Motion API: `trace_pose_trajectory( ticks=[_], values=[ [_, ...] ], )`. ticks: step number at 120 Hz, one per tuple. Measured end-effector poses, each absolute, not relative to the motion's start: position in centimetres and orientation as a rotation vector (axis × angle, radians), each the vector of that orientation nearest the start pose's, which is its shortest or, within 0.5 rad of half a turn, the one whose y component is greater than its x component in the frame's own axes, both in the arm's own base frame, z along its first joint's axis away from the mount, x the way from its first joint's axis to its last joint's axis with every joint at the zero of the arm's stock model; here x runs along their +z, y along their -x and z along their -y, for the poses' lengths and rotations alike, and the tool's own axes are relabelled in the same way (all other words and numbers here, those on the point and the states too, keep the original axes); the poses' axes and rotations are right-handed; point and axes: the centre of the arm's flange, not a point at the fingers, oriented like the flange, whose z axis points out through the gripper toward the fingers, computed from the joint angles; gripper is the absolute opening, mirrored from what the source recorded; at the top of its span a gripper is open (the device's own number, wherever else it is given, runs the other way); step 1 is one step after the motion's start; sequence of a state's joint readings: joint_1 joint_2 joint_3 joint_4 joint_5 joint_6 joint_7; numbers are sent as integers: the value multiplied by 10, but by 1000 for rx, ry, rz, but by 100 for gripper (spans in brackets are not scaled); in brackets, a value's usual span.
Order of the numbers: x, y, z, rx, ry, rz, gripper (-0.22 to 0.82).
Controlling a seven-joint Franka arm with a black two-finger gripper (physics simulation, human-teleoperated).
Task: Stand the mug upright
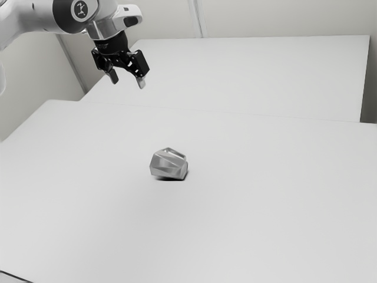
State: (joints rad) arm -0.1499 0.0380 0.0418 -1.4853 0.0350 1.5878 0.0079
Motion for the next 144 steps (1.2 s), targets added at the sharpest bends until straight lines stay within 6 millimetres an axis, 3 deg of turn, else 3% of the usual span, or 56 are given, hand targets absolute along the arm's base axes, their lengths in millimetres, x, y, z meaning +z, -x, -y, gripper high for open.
trace_pose_trajectory(
  ticks=[35,65,86,96,122,135,144],
  values=[
    [649,-562,62,-107,3105,-186,60],
    [633,-543,57,-32,3133,-177,60],
    [598,-544,37,70,3251,-69,60],
    [581,-545,17,99,3308,26,60],
    [514,-555,-45,127,3433,226,60],
    [493,-559,-71,78,3481,251,60],
    [479,-564,-72,48,3527,200,60]
  ],
)
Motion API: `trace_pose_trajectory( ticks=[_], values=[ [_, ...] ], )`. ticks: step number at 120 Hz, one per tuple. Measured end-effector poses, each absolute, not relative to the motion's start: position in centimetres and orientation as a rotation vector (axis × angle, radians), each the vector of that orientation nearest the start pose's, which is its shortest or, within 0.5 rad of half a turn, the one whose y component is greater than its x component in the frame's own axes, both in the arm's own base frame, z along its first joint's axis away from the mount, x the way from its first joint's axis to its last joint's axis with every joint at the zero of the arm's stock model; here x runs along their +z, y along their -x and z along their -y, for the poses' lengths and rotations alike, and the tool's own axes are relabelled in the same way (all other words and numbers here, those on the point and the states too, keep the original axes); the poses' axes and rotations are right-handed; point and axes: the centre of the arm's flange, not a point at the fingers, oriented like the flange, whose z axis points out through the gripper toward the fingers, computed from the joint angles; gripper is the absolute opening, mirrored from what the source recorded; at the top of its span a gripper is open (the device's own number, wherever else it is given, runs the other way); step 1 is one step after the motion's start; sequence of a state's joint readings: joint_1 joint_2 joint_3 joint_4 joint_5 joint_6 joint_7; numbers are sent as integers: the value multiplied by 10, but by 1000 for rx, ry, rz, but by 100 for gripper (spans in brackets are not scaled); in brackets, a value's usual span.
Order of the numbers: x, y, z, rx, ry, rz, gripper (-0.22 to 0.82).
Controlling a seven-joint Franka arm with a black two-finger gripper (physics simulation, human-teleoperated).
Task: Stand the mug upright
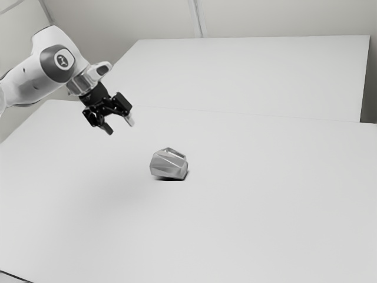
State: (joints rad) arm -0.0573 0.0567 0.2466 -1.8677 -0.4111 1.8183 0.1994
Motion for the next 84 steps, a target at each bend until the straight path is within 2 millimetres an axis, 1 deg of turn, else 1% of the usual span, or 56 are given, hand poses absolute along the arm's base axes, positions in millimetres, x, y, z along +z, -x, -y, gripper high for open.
trace_pose_trajectory(
  ticks=[5,16,20,25,37,53,59,72,84],
  values=[
    [471,-569,-63,40,3556,136,60],
    [446,-581,-33,45,3619,-33,60],
    [439,-584,-28,41,3636,-82,60],
    [432,-587,-27,24,3654,-132,60],
    [412,-594,-34,-9,3692,-216,60],
    [388,-598,-46,-43,3732,-320,60],
    [379,-599,-55,-58,3747,-343,60],
    [367,-602,-72,-103,3768,-412,60],
    [355,-608,-83,-132,3787,-481,60]
  ],
)
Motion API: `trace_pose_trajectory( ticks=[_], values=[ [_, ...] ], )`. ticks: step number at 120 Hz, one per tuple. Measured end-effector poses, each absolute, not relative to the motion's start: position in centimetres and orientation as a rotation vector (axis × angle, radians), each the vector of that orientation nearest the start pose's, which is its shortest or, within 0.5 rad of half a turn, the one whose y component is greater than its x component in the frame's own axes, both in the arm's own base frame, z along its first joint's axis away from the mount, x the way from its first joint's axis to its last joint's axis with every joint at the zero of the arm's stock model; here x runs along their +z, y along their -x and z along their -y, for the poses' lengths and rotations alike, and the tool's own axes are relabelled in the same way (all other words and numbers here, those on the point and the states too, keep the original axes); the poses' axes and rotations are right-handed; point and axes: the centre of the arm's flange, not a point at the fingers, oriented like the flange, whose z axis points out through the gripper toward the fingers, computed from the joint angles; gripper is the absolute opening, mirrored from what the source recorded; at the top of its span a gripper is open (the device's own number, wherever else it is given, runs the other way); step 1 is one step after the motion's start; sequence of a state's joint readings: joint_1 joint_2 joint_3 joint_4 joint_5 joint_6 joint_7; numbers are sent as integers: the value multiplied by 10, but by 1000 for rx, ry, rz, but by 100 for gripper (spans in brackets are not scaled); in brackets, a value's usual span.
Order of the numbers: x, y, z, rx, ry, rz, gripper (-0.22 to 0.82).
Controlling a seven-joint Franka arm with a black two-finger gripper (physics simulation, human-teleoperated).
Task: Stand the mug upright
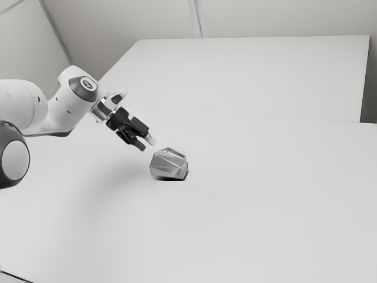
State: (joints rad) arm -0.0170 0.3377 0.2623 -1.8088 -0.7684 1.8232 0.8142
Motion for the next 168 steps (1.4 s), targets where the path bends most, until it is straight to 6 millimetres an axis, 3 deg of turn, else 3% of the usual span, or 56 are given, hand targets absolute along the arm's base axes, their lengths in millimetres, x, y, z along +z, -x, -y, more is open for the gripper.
trace_pose_trajectory(
  ticks=[26,50,93,101,134,148,168],
  values=[
    [338,-611,-98,105,-2379,381,60],
    [314,-610,-93,105,-2297,406,60],
    [290,-606,-75,91,-2163,384,58],
    [284,-605,-72,76,-2145,373,51],
    [278,-603,-67,40,-2108,350,2],
    [279,-602,-66,36,-2102,347,-8],
    [281,-602,-65,31,-2097,347,-14]
  ],
)
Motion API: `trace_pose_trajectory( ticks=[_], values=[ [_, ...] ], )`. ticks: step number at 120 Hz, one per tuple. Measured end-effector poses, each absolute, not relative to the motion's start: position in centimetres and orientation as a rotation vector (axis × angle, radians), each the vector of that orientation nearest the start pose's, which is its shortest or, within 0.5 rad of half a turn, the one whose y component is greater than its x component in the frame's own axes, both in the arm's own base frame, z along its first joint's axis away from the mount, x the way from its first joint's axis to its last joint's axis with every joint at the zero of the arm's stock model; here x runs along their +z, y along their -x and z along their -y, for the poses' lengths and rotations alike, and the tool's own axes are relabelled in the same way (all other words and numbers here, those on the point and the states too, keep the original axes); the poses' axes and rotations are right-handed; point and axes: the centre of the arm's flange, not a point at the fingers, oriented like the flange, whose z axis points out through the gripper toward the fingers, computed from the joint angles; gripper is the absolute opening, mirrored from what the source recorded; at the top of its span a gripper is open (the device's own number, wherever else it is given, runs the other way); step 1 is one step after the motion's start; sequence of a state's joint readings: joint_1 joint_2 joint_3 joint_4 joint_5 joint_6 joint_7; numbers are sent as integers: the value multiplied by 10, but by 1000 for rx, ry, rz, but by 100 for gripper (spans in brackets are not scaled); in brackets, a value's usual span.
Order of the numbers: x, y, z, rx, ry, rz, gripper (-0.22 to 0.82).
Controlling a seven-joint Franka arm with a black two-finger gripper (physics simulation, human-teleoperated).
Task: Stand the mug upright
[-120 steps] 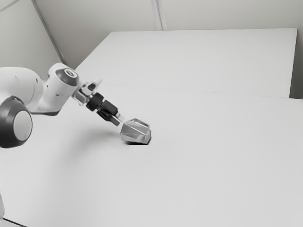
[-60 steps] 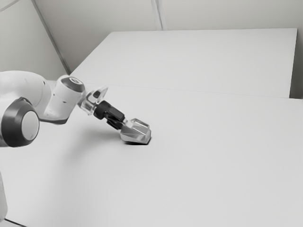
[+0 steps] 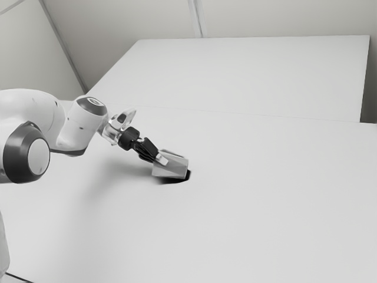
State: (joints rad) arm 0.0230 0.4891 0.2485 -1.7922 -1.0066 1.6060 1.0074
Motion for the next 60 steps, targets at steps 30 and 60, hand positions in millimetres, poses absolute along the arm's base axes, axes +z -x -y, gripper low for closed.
trace_pose_trajectory(
  ticks=[30,60],
  values=[
    [303,-600,-68,34,-2137,389,-17],
    [371,-589,-45,-50,-2425,667,-18]
  ],
)
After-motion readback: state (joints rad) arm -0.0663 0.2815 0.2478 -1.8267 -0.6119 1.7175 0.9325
